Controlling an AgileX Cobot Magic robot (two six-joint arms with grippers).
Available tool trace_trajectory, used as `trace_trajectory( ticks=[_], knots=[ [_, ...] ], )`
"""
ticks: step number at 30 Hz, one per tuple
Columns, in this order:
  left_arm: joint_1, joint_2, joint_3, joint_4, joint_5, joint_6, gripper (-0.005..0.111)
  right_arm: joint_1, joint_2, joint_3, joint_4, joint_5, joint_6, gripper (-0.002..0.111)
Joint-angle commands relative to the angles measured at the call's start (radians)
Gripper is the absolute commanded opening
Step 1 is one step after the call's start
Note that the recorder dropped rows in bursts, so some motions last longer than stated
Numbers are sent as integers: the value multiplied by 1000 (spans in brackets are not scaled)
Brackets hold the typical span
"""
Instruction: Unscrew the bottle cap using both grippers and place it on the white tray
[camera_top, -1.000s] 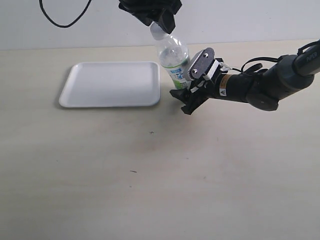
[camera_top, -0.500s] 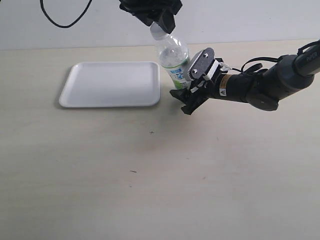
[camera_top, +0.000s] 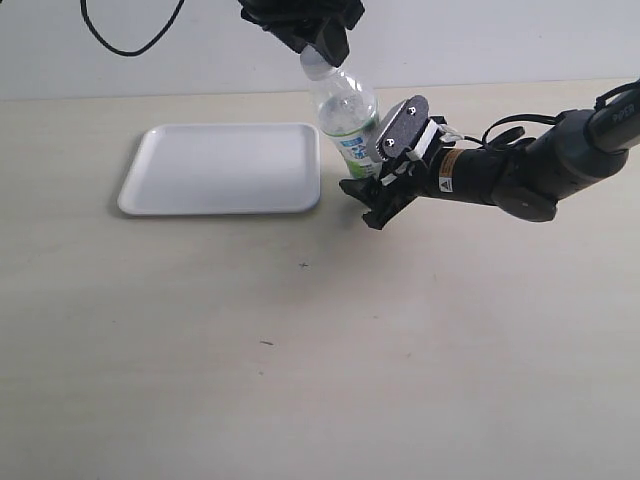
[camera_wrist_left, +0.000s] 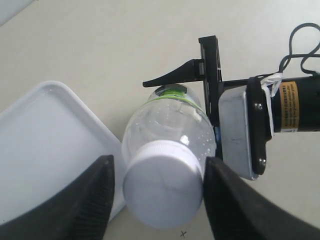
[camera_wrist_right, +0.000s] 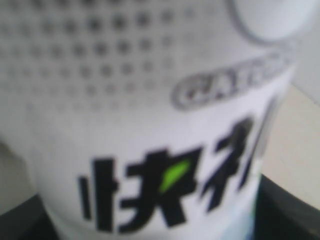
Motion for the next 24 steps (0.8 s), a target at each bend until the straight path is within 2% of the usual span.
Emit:
trace_trajectory(
  ticks=[1,5,9,11,17,24],
  knots=[
    [1,17,-3,1,-6,-3,53,2,-8,-1,-8,-2,0,0],
    [1,25,-3,1,-2,-3,52,2,-8,-1,-8,-2,0,0],
    [1,25,-3,1,-2,-15,41,2,-8,-1,-8,-2,0,0],
    [3,25,-3,1,-2,-18,39,2,-8,-1,-4,-2,0,0],
    [3,25,-3,1,20,-18,61,2,-8,-1,-4,-2,0,0],
    [3,7,-3,1,24,-18,62,2,-8,-1,-4,-2,0,0]
  ],
)
